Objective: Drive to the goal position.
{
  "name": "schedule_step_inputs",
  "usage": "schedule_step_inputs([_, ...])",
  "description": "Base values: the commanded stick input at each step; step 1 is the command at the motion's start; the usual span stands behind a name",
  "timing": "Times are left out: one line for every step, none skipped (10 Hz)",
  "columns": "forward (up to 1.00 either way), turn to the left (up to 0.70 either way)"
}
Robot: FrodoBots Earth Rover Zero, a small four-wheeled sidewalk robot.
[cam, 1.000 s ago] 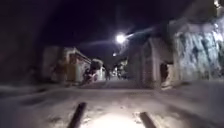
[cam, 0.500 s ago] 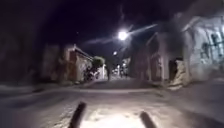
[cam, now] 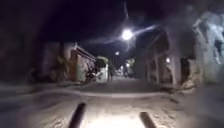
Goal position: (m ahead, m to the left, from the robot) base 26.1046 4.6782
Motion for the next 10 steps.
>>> schedule_step_inputs([1.0, -0.34])
schedule_step_inputs([1.0, -0.38])
schedule_step_inputs([1.0, -0.38])
schedule_step_inputs([1.0, -0.38])
schedule_step_inputs([1.0, -0.38])
schedule_step_inputs([1.0, -0.38])
schedule_step_inputs([1.0, -0.38])
schedule_step_inputs([1.0, -0.3])
schedule_step_inputs([1.0, -0.1])
schedule_step_inputs([1.0, 0.02])
